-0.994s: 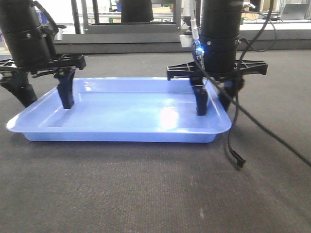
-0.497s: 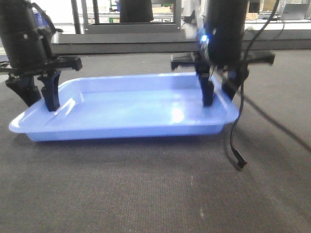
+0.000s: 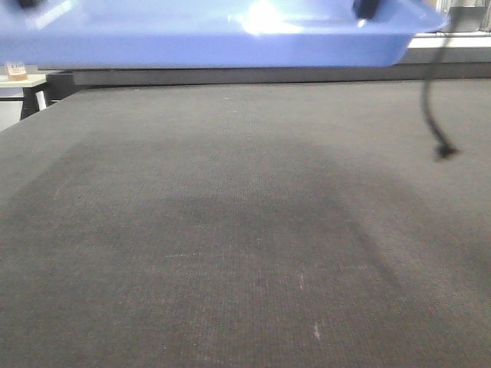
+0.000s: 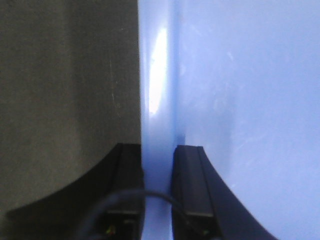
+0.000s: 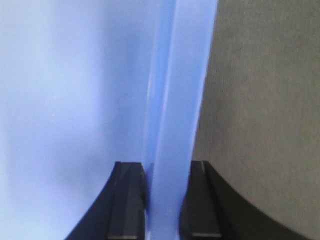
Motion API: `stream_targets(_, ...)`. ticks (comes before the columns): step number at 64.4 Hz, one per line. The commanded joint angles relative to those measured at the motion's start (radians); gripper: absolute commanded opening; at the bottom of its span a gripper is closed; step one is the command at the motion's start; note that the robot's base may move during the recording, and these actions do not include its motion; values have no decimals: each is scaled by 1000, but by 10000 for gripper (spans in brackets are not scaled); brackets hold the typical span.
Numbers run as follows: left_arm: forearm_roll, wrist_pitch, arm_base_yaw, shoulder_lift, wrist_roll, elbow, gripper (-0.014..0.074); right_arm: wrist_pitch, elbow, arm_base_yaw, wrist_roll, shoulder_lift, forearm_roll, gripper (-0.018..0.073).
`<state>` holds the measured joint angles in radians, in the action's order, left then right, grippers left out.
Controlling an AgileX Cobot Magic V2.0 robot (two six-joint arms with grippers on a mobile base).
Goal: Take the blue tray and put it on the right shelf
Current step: 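Lift the tray off the table with both grippers, then hold the tray raised while the base drives to the shelving rack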
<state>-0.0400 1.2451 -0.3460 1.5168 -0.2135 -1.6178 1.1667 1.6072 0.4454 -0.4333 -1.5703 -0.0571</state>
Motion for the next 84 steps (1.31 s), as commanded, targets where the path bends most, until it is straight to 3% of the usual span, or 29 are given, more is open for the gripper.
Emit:
stream_targets(1, 70, 94, -57, -106, -47, -25, -41, 8, -39, 9, 36, 112, -44, 55)
stream_targets(16, 66, 94, -226, -164, -127, 18, -41, 27, -153, 36, 36, 242, -45, 55)
stream_targets(25, 79, 94, -284, -156, -157, 79, -41, 35, -190, 36, 36, 301, -45, 55)
stream_targets(84, 48, 94, -298, -135, -179, 100, -49, 45, -199, 36, 36, 342, -45, 55)
